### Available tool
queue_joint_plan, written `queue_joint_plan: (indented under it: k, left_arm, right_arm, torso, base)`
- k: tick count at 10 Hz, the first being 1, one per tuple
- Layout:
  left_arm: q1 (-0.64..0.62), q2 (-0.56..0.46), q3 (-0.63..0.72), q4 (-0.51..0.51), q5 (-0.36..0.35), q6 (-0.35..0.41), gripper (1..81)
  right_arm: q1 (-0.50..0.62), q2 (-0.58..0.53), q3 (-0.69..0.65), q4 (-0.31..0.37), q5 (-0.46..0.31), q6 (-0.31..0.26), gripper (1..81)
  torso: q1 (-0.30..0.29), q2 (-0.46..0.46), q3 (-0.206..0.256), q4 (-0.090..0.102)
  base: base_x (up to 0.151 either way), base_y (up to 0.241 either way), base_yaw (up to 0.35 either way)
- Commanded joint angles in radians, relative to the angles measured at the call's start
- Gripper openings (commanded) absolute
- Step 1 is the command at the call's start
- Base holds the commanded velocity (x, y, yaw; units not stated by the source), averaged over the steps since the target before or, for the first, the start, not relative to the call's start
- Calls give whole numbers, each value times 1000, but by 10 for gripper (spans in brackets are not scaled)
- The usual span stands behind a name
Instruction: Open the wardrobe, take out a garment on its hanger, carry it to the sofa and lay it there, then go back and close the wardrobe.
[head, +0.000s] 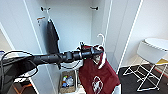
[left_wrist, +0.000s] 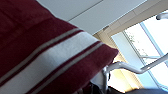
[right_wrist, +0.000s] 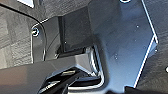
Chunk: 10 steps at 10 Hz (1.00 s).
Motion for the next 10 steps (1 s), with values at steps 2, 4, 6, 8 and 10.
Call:
queue_joint_plan:
  k: [2,4,6,8,10]
  left_arm:
    - [-197,-4,20,6,-68,8,10]
    - [-199,-15,22,12,-68,8,10]
    - [-199,-24,26,15,-68,8,10]
    - [-199,-35,37,28,-70,8,10]
    - [-199,-58,52,38,-68,8,10]
  right_arm:
    - [32,2,6,4,-46,-3,811]
    - [32,2,7,4,-48,-3,811]
    - [35,3,6,2,-48,-5,811]
    - [35,3,6,1,-48,-5,811]
    - [35,3,6,3,-48,-5,811]
  torso:
    - [0,0,0,0]
    - [-1,0,0,0]
    - [0,0,0,0]
    - [-2,0,0,0]
    - [-2,0,0,0]
  base:
    - [0,0,-311]
    - [0,0,-318]
    - [0,0,-321]
    - [0,0,-322]
    - [0,0,-330]
